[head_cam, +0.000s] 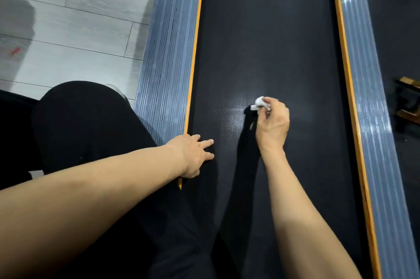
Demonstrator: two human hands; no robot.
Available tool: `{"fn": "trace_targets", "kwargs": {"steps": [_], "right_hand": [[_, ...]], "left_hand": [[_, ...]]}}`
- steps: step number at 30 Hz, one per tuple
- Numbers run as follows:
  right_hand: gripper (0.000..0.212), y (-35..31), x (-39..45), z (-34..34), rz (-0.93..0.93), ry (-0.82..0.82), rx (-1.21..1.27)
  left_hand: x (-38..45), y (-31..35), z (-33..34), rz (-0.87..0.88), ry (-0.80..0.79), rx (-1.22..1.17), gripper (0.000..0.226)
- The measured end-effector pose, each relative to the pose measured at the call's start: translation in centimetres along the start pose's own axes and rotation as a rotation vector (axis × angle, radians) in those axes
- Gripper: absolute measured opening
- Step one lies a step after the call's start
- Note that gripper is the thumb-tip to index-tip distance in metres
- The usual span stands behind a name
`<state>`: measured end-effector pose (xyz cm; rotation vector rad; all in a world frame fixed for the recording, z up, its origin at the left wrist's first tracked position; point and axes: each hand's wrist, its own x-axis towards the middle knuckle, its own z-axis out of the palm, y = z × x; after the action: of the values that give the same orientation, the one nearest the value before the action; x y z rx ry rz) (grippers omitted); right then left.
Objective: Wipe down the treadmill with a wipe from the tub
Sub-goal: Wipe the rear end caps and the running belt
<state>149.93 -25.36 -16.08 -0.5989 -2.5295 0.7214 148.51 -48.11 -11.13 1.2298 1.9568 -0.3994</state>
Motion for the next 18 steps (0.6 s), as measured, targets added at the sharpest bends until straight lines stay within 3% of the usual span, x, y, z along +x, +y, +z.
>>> {"fn": "trace_targets", "kwargs": {"steps": [4, 8, 13, 18], "right_hand": [[0.033, -1.8, -1.9, 2.7, -0.064, 0.003, 0.062], [0.023, -1.4, -2.3, 5.7, -0.062, -0.061, -0.035], [0.03, -5.2, -3.5, 8.8, -0.361, -0.3, 0.02], [0.03, -3.4, -2.0, 9.1, -0.691, -0.379, -0.021]], "left_hand": [[0.1, -0.2, 0.1, 0.004, 0.004, -0.012, 0.064], [0.3, -0.2, 0.2, -0.007, 0.048, 0.06, 0.062], [0.4, -0.5, 0.3, -0.089, 0.056, 0.116, 0.063], [0.4, -0.7, -0.2, -0.087, 0.085, 0.119, 0.06]]}}
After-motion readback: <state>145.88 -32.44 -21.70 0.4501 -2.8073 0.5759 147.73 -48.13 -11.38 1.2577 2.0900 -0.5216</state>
